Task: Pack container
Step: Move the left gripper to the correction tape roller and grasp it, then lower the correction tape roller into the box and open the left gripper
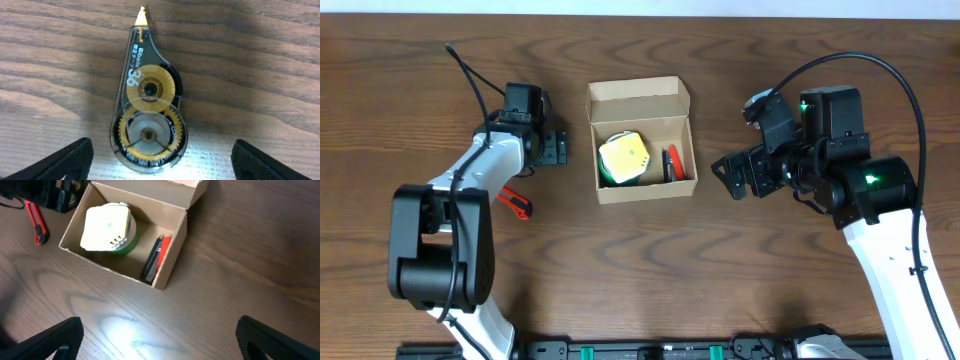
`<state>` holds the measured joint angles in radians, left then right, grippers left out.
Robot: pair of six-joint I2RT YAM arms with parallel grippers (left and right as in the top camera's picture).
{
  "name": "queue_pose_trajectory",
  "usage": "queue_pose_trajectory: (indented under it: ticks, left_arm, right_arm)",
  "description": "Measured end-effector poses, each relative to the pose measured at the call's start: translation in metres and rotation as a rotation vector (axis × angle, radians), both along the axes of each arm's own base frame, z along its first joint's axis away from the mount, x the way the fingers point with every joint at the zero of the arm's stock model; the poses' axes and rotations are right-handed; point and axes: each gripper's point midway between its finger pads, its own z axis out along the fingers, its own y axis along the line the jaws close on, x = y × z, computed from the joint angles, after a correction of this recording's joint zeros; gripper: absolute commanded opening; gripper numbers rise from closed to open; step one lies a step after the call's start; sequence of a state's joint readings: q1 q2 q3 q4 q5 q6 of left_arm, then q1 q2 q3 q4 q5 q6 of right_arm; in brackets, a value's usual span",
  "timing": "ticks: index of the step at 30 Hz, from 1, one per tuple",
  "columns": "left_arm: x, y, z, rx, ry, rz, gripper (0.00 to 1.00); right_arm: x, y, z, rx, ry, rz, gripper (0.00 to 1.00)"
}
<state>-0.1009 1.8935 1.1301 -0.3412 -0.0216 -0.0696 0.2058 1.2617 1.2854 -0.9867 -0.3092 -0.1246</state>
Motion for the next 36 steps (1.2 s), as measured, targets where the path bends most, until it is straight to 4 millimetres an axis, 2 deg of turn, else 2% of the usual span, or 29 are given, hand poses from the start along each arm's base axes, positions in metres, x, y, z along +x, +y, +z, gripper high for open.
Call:
queue_pose_trajectory:
  ticks: [8,15,24,36]
  left_arm:
    - [0.0016,-0.0002,-0.0098,0.001,0.009,0.001,0.78]
    - [0.0029,-0.0004,-0.0104,-0.001,0.004,0.002,0.55]
    - [0.0036,-0.0002,-0.0102,0.0,0.001,0.001,0.38]
    - [-0.0001,0.0001,-0.0092,-0.006,0.016,0.022,0.27]
  right_arm:
    - [-0.0002,0.0003,0.0,0.001,0.001,0.001,0.99]
    - [-0.0001,0.0004,0.0001,0.002,0.0,0.001,0.99]
    - [-0.0002,0.0003,0.0,0.002,0.001,0.001,0.99]
    - [-0.0001,0.0004,0.0001,0.002,0.0,0.001,0.99]
